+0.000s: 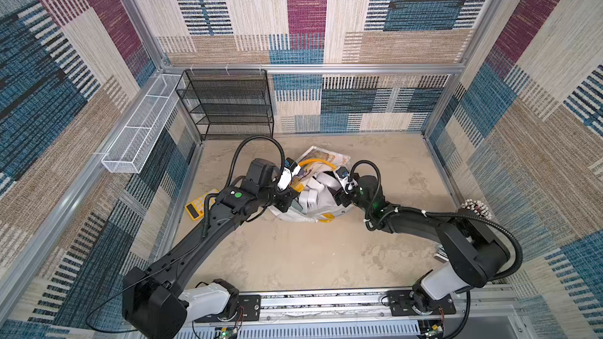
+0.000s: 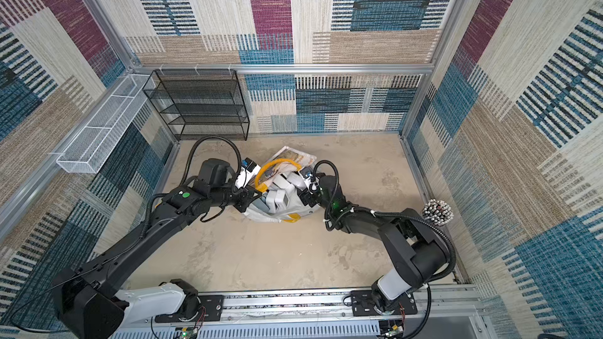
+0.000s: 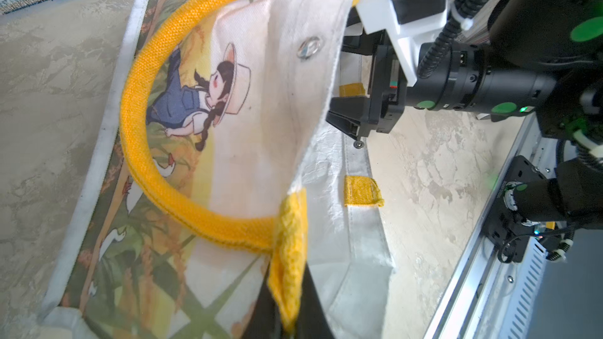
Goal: Take the alarm clock out of the canvas bag
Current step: Pick up the alarm from the canvas bag.
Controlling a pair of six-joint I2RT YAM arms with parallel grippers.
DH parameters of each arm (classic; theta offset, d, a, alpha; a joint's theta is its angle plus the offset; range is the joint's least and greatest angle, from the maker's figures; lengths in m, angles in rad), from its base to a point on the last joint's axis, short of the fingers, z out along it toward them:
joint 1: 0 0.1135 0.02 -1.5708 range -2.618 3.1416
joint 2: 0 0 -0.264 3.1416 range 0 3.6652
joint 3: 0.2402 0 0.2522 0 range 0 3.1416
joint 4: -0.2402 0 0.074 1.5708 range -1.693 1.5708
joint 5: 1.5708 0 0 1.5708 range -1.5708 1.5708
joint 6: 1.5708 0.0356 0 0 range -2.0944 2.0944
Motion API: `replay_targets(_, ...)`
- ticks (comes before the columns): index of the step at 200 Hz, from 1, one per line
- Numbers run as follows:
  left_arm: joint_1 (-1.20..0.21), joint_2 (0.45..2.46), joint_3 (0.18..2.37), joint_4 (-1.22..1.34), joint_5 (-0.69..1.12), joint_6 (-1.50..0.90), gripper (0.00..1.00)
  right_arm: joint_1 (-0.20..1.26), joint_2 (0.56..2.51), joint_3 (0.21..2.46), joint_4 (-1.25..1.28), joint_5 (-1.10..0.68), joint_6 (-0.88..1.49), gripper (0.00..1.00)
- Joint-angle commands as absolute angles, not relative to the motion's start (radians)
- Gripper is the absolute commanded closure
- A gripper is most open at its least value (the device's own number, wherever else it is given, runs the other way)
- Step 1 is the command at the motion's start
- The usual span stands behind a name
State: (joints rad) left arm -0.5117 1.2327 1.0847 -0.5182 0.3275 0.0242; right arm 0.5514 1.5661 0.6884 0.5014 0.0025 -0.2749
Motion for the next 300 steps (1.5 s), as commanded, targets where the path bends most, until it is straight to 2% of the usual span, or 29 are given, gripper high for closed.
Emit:
replay_targets(1, -0.512, 1.23, 1.105, -0.478, 0.415, -0.01, 1.0, 0.552, 1.583, 0.712, 0.473, 0.015, -0.296, 0.18)
replay_targets(40, -0.508, 1.264, 1.137, -0.472, 0.41, -0.043, 1.0, 0.551, 1.534, 0.649, 0.555, 0.083, -0.248, 0.16)
replay_targets(87, -0.508, 1.313, 1.179, -0.514, 0.417, -0.02, 1.0, 0.551, 1.48, 0.612, 0.599, 0.049, -0.208, 0.14)
replay_targets(200, -0.508, 1.283, 1.154, -0.433, 0.474, -0.025, 1.0, 0.551, 1.672, 0.809, 0.413, -0.024, -0.452, 0.18)
replay_targets(300, -0.507, 1.277, 1.135, -0.447, 0.384, -0.026, 1.0, 0.551, 1.668, 0.815, 0.336, -0.065, -0.478, 0.27)
